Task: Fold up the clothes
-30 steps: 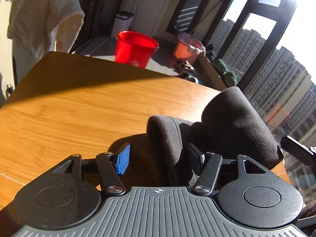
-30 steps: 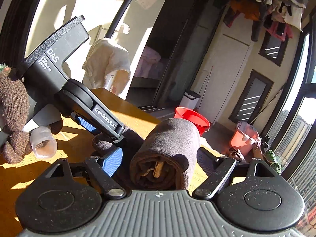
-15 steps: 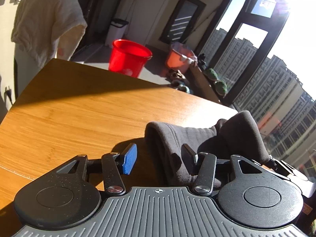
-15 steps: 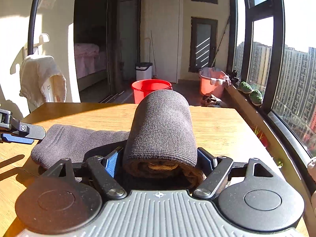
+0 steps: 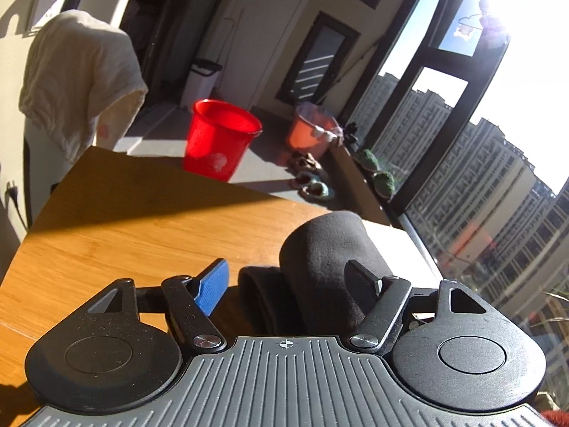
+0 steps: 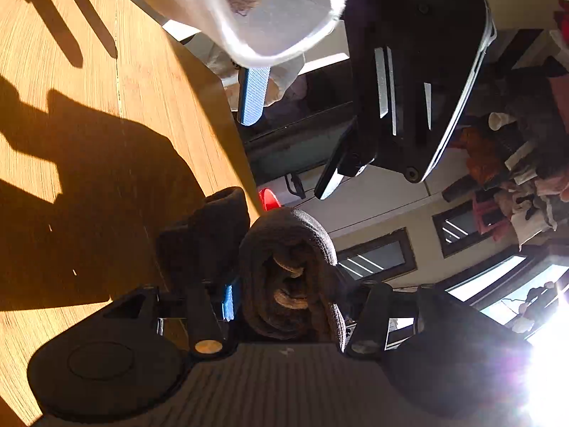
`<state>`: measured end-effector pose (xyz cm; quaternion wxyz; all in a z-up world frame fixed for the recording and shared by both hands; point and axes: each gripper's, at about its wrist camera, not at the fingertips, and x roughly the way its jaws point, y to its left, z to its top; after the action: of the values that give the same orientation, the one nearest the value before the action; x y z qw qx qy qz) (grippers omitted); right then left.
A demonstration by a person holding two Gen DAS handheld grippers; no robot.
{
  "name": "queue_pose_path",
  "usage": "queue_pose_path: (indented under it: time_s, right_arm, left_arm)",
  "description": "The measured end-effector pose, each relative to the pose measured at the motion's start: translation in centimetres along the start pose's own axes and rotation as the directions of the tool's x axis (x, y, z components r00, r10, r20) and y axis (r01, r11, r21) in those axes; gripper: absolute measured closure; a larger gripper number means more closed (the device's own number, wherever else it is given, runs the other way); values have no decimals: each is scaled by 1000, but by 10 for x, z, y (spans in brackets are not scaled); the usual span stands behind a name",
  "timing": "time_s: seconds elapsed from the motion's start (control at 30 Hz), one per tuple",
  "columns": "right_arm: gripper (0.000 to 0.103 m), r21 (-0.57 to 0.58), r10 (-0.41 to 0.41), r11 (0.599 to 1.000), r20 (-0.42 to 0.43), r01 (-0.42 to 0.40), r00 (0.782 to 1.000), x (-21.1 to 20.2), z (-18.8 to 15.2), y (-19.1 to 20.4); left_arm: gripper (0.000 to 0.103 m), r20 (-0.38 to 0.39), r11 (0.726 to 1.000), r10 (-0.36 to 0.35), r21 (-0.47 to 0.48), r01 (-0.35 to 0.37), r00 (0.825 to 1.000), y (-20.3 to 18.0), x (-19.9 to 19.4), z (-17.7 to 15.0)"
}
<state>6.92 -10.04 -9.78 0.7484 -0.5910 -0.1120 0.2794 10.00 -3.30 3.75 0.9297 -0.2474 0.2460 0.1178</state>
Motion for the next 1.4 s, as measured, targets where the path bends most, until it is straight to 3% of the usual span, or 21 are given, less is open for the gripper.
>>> queue_pose_path:
  time_s: [0.07,0.17,0.23,0.27,0.33,0.37,0.43,0.5,0.53,0.57,0.6,0.7,0.73,0.8,0.9,1.0,1.07,1.17,1.2,1.27,1.4]
  right_arm:
    - [49,17,8,1000,31,-8,999,-4,3,3]
    - [37,148,137,978,66,-146,988,-14,-5,-19]
    - [22,244,218,941,90,-234,972,-21,-20,-39]
    - [18,325,284,896,102,-301,953,-23,-32,-55]
    - [18,509,394,757,146,-410,908,-20,-57,-86]
    - [18,600,430,666,176,-443,885,-17,-71,-101]
    - [19,766,444,459,241,-450,863,-8,-102,-127]
    - [41,874,425,236,300,-425,854,8,-125,-148]
    - [65,902,406,132,329,-411,853,20,-133,-155]
    - [70,916,385,38,356,-400,852,33,-138,-161]
    - [70,916,378,-10,374,-400,847,46,-138,-162]
    - [70,922,455,-44,362,-385,814,92,-126,-148]
    - [70,935,506,-9,309,-354,805,105,-122,-137]
    - [67,942,507,58,258,-332,822,110,-121,-121]
    - [65,944,490,61,254,-324,834,99,-120,-131]
    - [61,934,428,97,273,-345,861,69,-129,-141]
    - [58,936,403,93,276,-340,872,50,-139,-142]
    - [49,941,428,71,271,-331,862,40,-149,-132]
    - [46,946,433,86,249,-314,866,44,-149,-128]
    - [26,953,434,101,216,-285,875,56,-151,-124]
    - [17,964,447,36,220,-264,867,81,-160,-123]
  left_arm:
    - [24,-23,999,22,48,-21,1000,-8,8,-2]
    - [23,-60,993,79,98,-73,995,-7,24,-12]
    - [23,-64,990,101,106,-94,993,-2,27,-19]
    - [22,-62,989,108,110,-101,992,2,28,-23]
    - [22,-60,990,103,107,-97,993,6,28,-28]
    - [21,-56,989,101,109,-95,993,7,27,-30]
    - [20,-49,989,99,112,-93,994,8,26,-33]
    - [19,-46,991,90,100,-85,995,10,26,-36]
    - [19,-46,992,88,92,-83,995,11,27,-36]
    - [19,-45,992,89,90,-85,995,9,27,-37]
    - [19,-40,991,95,99,-91,995,8,27,-37]
    - [19,-25,986,109,126,-106,994,4,25,-39]
    - [18,-24,986,112,126,-108,993,4,25,-40]
    - [17,-25,987,114,119,-110,993,5,27,-42]
    - [13,-23,988,110,109,-107,994,8,29,-43]
    - [10,-20,990,96,105,-93,995,10,30,-44]
    - [10,-17,992,82,93,-80,996,12,32,-45]
    - [7,-15,994,71,80,-69,997,15,38,-44]
    - [6,-14,994,72,80,-70,997,15,40,-43]
    - [6,0,992,85,91,-85,996,14,46,-40]
    - [6,46,987,117,103,-121,992,14,52,-36]
